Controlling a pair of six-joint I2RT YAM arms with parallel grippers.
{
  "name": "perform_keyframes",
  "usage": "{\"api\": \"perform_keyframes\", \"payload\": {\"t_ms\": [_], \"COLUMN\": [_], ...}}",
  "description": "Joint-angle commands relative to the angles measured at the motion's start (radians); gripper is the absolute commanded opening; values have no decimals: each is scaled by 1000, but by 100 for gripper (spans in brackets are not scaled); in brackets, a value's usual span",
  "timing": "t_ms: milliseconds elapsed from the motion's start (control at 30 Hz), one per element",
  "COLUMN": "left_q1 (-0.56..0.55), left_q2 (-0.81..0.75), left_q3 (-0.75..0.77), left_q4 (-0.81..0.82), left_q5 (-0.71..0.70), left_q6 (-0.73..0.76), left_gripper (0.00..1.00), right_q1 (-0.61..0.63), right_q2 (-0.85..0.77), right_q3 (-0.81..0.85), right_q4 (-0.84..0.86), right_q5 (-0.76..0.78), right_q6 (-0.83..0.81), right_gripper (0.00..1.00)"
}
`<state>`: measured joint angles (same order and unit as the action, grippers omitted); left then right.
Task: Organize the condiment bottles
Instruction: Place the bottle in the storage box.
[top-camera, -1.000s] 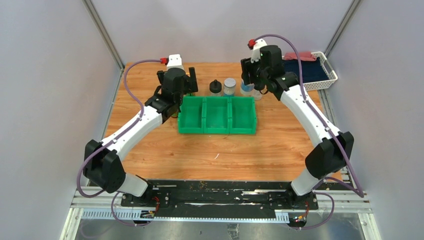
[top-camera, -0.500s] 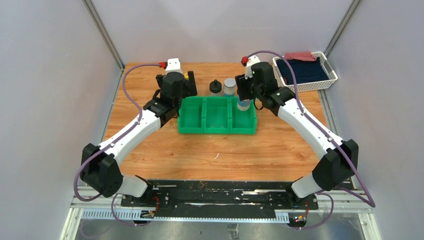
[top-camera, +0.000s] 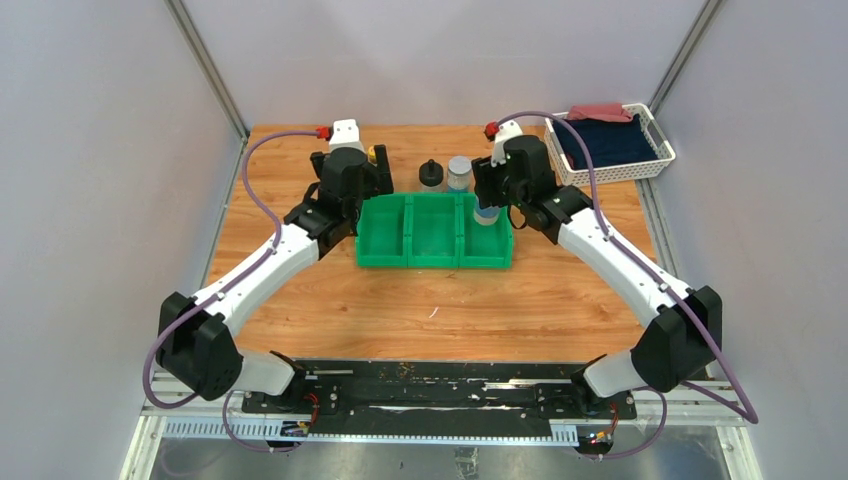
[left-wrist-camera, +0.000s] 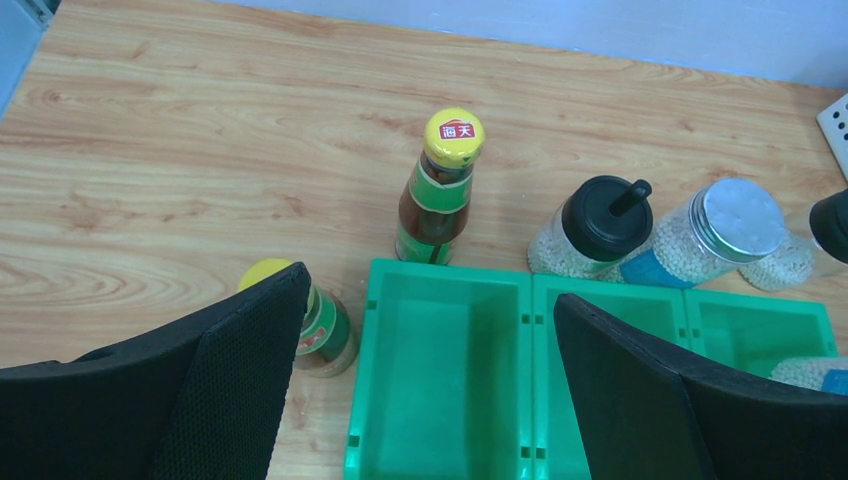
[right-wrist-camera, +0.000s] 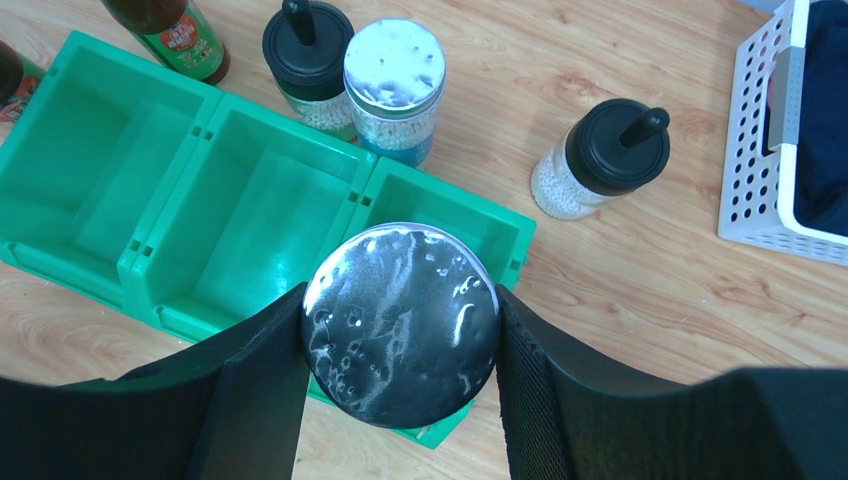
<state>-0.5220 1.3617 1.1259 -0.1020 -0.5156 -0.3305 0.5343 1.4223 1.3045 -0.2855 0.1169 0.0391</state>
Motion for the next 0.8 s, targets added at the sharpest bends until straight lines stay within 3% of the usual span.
{"api": "perform_keyframes", "payload": {"t_ms": [0, 767], "left_q1": [-12, -21], "left_q2": [-34, -2], "left_q3": [-16, 2], "left_q4": [15, 37], "left_q5": [-12, -17], "left_q6": [-14, -1], "left_gripper": [100, 100], "right_q1": [14, -31], "right_q2": [-36, 33], "right_q3": [-29, -60], "right_q4": [95, 180], "right_q5": [24, 36], "right_q6": [23, 72], "right_gripper": [0, 0]}}
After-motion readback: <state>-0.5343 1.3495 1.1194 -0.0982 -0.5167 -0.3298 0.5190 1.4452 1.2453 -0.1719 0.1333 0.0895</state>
